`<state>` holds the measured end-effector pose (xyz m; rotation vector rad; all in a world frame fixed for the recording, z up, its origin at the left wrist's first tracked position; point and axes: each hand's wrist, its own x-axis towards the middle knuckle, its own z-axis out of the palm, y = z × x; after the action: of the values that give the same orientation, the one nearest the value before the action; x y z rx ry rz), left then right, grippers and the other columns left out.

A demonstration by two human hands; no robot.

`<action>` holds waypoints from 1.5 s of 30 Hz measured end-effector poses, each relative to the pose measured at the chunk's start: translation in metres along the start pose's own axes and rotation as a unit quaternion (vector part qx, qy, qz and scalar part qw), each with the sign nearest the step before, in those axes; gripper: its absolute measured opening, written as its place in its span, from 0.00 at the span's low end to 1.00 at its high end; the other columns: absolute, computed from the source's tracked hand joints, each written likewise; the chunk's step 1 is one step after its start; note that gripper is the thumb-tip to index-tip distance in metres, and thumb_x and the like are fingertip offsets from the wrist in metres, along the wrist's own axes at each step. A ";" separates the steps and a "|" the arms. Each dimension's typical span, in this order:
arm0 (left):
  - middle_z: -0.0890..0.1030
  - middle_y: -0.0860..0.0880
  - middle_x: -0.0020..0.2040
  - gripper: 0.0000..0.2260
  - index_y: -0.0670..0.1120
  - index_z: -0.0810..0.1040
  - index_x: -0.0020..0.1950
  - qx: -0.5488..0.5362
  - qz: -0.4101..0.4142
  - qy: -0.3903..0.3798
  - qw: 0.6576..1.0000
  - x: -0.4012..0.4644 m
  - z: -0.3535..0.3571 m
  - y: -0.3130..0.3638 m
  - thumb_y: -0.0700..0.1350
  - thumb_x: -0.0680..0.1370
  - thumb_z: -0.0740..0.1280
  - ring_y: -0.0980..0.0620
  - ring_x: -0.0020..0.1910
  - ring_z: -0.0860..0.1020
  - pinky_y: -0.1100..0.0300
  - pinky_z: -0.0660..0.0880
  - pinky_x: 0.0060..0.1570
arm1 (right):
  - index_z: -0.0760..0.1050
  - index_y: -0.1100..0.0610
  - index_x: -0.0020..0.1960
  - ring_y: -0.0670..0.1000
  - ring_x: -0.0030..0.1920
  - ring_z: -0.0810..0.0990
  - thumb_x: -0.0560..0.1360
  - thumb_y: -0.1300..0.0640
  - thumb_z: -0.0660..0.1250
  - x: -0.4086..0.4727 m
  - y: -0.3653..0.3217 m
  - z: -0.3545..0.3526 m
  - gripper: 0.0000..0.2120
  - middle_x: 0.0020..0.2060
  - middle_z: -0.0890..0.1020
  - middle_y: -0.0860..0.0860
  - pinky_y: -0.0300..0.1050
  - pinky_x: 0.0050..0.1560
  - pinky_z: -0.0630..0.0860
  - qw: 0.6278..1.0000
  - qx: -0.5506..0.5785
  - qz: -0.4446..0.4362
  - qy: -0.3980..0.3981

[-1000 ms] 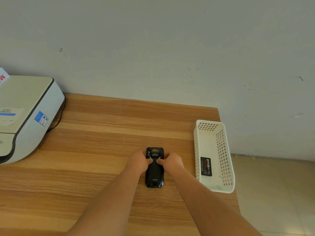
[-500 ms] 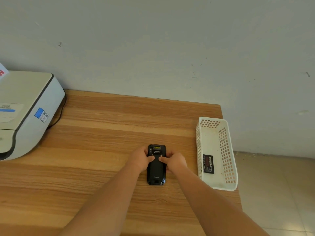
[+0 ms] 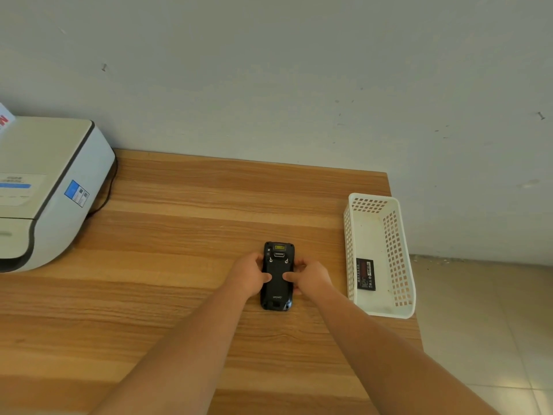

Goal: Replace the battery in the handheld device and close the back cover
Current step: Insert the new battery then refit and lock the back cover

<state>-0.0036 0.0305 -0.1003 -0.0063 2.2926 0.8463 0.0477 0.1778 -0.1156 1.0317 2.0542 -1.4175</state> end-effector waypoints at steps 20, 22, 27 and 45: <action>0.73 0.53 0.62 0.22 0.53 0.70 0.72 0.238 0.161 0.063 0.956 -0.017 0.004 -0.014 0.51 0.78 0.66 0.52 0.61 0.73 0.55 0.74 0.60 | 0.70 0.47 0.68 0.49 0.60 0.73 0.76 0.48 0.68 -0.027 0.011 -0.005 0.22 0.63 0.70 0.47 0.45 0.58 0.76 0.932 -0.290 -0.216 0.037; 0.72 0.53 0.62 0.21 0.53 0.71 0.72 0.236 0.165 0.052 0.956 -0.015 0.003 -0.015 0.51 0.78 0.66 0.52 0.62 0.72 0.55 0.73 0.61 | 0.71 0.47 0.67 0.49 0.61 0.72 0.76 0.48 0.66 -0.027 0.011 -0.004 0.20 0.62 0.71 0.47 0.46 0.58 0.76 0.921 -0.313 -0.228 0.042; 0.73 0.54 0.60 0.19 0.52 0.73 0.68 0.214 0.189 0.074 0.956 -0.006 -0.009 -0.001 0.51 0.78 0.67 0.53 0.59 0.73 0.57 0.74 0.58 | 0.70 0.47 0.68 0.48 0.65 0.68 0.76 0.48 0.67 -0.020 -0.004 -0.008 0.21 0.64 0.70 0.46 0.44 0.60 0.74 0.917 -0.304 -0.250 0.063; 0.73 0.51 0.59 0.15 0.50 0.76 0.62 0.391 0.263 -0.010 0.882 0.020 -0.026 0.019 0.51 0.76 0.69 0.50 0.58 0.72 0.54 0.73 0.56 | 0.72 0.51 0.63 0.53 0.64 0.68 0.74 0.46 0.68 0.000 -0.023 -0.026 0.20 0.62 0.72 0.50 0.50 0.57 0.74 0.834 -0.465 -0.297 0.005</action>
<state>-0.0384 0.0347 -0.0872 1.0096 2.4880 0.0899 0.0310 0.1970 -0.0925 -0.0244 2.7084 -0.4056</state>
